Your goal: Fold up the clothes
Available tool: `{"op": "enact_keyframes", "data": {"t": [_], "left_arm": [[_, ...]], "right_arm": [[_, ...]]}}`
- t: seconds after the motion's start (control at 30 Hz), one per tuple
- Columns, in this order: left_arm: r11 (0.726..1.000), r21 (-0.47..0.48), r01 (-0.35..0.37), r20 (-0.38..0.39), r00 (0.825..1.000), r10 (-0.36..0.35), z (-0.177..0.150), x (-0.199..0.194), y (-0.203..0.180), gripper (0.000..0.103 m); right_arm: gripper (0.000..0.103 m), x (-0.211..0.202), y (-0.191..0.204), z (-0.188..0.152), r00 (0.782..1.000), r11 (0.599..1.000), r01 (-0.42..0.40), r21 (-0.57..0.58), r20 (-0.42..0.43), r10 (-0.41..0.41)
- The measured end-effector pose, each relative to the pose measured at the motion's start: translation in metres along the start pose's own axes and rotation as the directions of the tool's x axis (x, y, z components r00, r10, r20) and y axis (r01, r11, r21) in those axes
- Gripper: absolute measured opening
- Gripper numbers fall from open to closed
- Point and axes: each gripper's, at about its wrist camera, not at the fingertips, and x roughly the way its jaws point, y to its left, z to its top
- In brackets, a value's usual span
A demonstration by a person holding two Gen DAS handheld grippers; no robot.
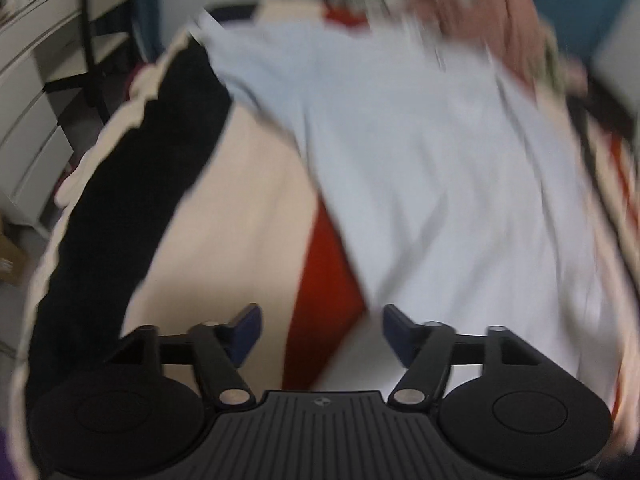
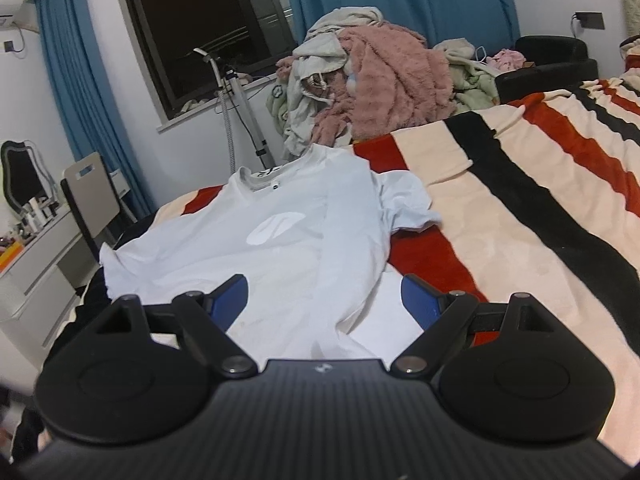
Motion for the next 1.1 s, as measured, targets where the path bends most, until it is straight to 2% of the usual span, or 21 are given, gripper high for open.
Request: {"op": "enact_keyframes", "data": {"t": [0.07, 0.13, 0.23, 0.27, 0.37, 0.4, 0.43, 0.5, 0.57, 0.63, 0.67, 0.73, 0.77, 0.83, 0.9, 0.93, 1.0, 1.03, 1.1], "left_arm": [[0.993, -0.108, 0.039, 0.101, 0.994, -0.028, 0.02, 0.015, 0.011, 0.075], [0.981, -0.187, 0.06, 0.186, 0.982, -0.025, 0.043, 0.035, 0.021, 0.075], [0.973, -0.22, 0.076, 0.255, 0.967, -0.018, 0.07, 0.074, 0.028, 0.074], [0.972, -0.223, 0.08, 0.268, 0.963, -0.018, 0.079, 0.084, 0.031, 0.071], [0.971, -0.233, 0.063, 0.323, 0.946, 0.015, 0.104, 0.107, 0.035, 0.066], [0.97, -0.237, 0.057, 0.339, 0.94, 0.028, 0.112, 0.114, 0.037, 0.053], [0.968, -0.249, 0.041, 0.346, 0.937, 0.05, 0.119, 0.118, 0.036, 0.045], [0.972, -0.233, 0.022, 0.351, 0.934, 0.063, 0.137, 0.132, 0.037, 0.004], [0.99, -0.117, -0.081, 0.335, 0.935, 0.117, 0.158, 0.139, 0.024, 0.005], [0.982, 0.019, -0.187, 0.4, 0.902, 0.163, 0.176, 0.137, 0.005, 0.004], [0.967, 0.071, -0.243, 0.437, 0.879, 0.189, 0.184, 0.133, -0.006, 0.004], [0.931, 0.117, -0.345, 0.484, 0.839, 0.25, 0.2, 0.13, -0.021, 0.004], [0.918, 0.127, -0.377, 0.482, 0.832, 0.275, 0.206, 0.134, -0.026, 0.004], [0.907, 0.115, -0.404, 0.443, 0.838, 0.318, 0.211, 0.148, -0.03, 0.004], [0.92, 0.094, -0.38, 0.434, 0.847, 0.305, 0.208, 0.161, -0.027, 0.005], [0.934, 0.087, -0.347, 0.441, 0.854, 0.276, 0.206, 0.164, -0.025, 0.009], [0.947, 0.068, -0.315, 0.437, 0.862, 0.256, 0.198, 0.166, -0.017, 0.02], [0.953, 0.055, -0.297, 0.421, 0.872, 0.248, 0.195, 0.164, -0.012, 0.026], [0.97, 0.025, -0.243, 0.398, 0.892, 0.213, 0.181, 0.151, 0.0, 0.044]], "right_arm": [[0.085, 0.003, 0.002, -0.001, 1.0, 1.0, -0.005, -0.005, -0.007, 0.005], [0.085, 0.008, 0.004, -0.003, 1.0, 1.0, -0.006, -0.009, -0.017, 0.006], [0.085, 0.016, 0.003, -0.006, 0.999, 1.0, 0.009, -0.006, -0.036, -0.009], [0.085, 0.019, 0.002, -0.006, 0.999, 1.0, 0.013, -0.004, -0.041, -0.013], [0.085, 0.026, 0.002, -0.008, 0.999, 1.0, 0.029, -0.011, -0.046, -0.029], [0.085, 0.029, 0.001, -0.008, 0.998, 0.999, 0.034, -0.011, -0.049, -0.034], [0.085, 0.033, 0.0, -0.008, 0.998, 0.999, 0.033, -0.006, -0.053, -0.033], [0.085, 0.039, 0.0, -0.006, 0.998, 1.0, 0.03, 0.009, -0.059, -0.029], [0.085, 0.044, 0.001, -0.005, 0.998, 1.0, 0.027, 0.015, -0.06, -0.026], [0.085, 0.047, 0.002, -0.005, 0.998, 0.999, 0.033, 0.012, -0.058, -0.032], [0.085, 0.049, 0.002, -0.006, 0.998, 0.999, 0.037, 0.012, -0.058, -0.036], [0.085, 0.052, 0.001, -0.006, 0.998, 0.999, 0.036, 0.026, -0.057, -0.034], [0.085, 0.055, 0.0, -0.005, 0.998, 0.999, 0.04, 0.028, -0.056, -0.039], [0.085, 0.059, 0.002, -0.004, 0.998, 0.999, 0.051, 0.016, -0.049, -0.05], [0.085, 0.063, 0.004, -0.003, 0.997, 0.998, 0.062, 0.005, -0.043, -0.062], [0.085, 0.064, 0.005, -0.003, 0.997, 0.998, 0.069, -0.009, -0.034, -0.069], [0.085, 0.064, 0.006, -0.003, 0.997, 0.997, 0.076, -0.033, -0.019, -0.077], [0.085, 0.065, 0.007, -0.003, 0.997, 0.996, 0.074, -0.04, -0.014, -0.074], [0.085, 0.065, 0.009, -0.003, 0.998, 0.996, 0.068, -0.053, -0.006, -0.069]]}}
